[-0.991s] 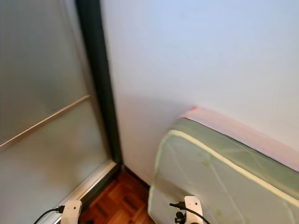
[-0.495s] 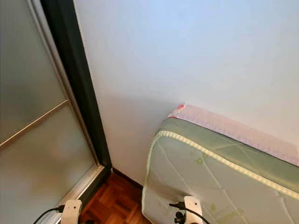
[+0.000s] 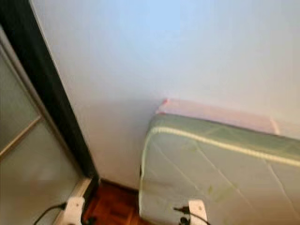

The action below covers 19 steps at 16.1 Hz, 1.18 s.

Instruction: Clean up the room

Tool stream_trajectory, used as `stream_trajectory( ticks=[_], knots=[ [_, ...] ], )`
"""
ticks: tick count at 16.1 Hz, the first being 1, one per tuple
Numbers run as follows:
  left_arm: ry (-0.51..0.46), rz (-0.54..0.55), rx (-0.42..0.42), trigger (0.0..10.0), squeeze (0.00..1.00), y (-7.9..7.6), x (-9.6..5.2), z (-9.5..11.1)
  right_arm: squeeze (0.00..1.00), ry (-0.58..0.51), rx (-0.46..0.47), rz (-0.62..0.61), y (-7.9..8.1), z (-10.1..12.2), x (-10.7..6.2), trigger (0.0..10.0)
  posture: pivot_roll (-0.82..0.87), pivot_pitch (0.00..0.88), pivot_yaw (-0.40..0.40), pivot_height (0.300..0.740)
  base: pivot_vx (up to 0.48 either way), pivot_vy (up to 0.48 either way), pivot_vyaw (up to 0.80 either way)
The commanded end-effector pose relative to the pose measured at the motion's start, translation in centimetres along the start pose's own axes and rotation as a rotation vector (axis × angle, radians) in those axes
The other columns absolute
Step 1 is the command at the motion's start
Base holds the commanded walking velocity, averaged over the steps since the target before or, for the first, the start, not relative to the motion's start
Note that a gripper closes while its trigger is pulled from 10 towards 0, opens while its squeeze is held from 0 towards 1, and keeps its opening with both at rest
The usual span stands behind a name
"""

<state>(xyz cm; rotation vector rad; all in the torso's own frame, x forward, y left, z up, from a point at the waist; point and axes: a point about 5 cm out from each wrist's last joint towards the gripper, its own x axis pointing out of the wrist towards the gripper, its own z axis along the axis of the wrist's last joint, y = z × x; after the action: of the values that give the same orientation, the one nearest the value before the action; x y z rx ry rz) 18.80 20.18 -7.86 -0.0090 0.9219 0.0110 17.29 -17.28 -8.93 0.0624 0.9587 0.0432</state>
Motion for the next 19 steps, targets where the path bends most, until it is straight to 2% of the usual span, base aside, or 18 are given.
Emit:
stream_trajectory(
  ticks=[1,17,19],
  knots=[
    [-0.06,0.088,0.076,10.0,0.0,-1.17,0.77,3.49,0.0,0.018,-0.007,-0.026,-1.13,3.4,0.51,10.0,0.07,0.0,-0.111,0.74,0.0,0.0,-0.79],
    [-0.061,0.095,0.061,10.0,0.0,-0.95,0.74,3.44,0.0,0.018,-0.009,-0.017,-0.93,3.38,0.54,10.0,0.07,0.0,-0.101,0.74,0.0,0.0,-0.79],
    [-0.059,0.096,0.059,10.0,0.0,-0.92,0.73,3.42,0.0,0.008,0.007,-0.023,-0.92,3.41,0.54,10.0,0.06,0.0,-0.097,0.74,0.0,0.0,0.0]
  ],
)
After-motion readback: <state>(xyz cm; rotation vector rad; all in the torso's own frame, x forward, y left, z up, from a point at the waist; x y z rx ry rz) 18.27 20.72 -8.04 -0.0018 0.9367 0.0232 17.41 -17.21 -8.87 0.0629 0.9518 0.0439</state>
